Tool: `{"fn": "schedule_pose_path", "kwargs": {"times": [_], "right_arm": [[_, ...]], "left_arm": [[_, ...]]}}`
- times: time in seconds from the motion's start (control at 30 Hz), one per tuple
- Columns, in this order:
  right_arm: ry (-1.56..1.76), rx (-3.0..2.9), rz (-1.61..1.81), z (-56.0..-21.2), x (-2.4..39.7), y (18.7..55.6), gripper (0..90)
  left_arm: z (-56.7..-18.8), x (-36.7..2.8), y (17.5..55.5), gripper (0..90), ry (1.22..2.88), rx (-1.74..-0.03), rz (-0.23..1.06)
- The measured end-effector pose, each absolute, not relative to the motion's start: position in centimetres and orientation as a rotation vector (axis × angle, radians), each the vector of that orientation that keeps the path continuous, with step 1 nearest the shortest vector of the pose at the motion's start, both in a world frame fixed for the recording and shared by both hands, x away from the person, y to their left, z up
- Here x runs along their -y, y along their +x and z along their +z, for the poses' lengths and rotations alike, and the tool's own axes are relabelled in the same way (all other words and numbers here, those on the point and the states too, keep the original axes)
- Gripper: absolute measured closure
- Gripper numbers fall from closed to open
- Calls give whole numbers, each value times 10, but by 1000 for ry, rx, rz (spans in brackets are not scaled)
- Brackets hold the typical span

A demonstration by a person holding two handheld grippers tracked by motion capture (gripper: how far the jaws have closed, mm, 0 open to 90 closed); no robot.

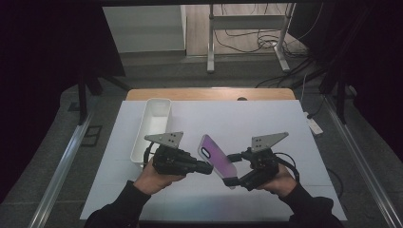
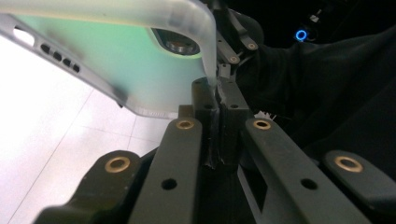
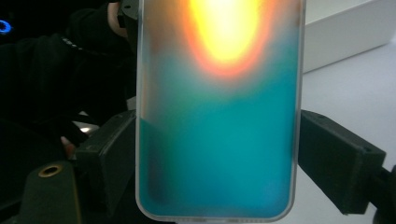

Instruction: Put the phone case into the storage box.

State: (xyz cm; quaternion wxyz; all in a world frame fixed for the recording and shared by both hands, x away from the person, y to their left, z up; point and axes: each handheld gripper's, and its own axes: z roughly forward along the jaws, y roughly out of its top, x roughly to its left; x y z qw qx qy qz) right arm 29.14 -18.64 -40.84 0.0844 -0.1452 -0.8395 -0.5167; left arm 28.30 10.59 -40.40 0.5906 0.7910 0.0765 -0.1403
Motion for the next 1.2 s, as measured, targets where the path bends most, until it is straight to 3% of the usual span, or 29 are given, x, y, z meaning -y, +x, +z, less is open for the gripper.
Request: {"fn": "schedule_pose_path", "kwargs": {"times": [0.3, 0.53, 1.2], "right_arm": [[-416, 2528, -1462, -416, 182, 293, 42], [-405, 2623, -1432, -418, 178, 289, 0], [-543, 2723, -1433, -420, 190, 293, 0]], "left_arm": [[-404, -104, 280, 883, 1880, -133, -274], [-404, -107, 282, 882, 1888, -171, -262], [-398, -111, 284, 881, 1964, -295, -166]]}}
